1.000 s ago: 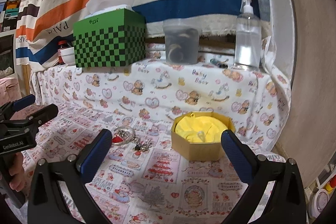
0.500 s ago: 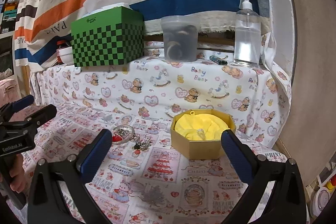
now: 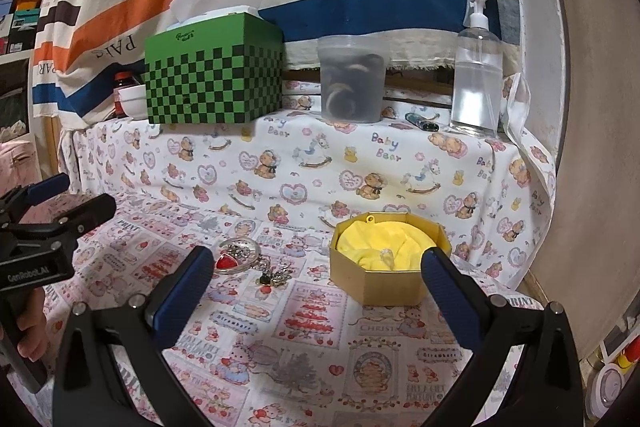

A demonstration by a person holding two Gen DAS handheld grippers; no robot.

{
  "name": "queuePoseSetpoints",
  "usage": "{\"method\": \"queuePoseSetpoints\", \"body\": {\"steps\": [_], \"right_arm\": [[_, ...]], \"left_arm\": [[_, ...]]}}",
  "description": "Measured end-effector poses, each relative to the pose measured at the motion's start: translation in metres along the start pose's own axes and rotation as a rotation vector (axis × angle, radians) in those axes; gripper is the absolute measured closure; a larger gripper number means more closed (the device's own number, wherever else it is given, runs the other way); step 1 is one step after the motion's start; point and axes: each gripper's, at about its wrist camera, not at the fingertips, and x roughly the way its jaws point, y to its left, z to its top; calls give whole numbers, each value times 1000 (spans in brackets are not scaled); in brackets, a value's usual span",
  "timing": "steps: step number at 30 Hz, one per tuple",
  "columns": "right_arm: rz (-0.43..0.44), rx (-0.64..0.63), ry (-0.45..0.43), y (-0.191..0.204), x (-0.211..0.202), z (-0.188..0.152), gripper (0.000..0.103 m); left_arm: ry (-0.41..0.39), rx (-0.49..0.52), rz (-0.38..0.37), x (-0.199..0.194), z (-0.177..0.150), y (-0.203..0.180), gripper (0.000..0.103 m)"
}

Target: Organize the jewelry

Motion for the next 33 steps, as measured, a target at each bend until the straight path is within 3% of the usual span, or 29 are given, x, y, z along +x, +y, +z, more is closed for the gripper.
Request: {"method": "queuePoseSetpoints", "body": {"steps": [33], "right_arm": [[2,5,6,0,0,-1,0]], "left_arm": [[4,-1,-11,1,0,-1,0]]}}
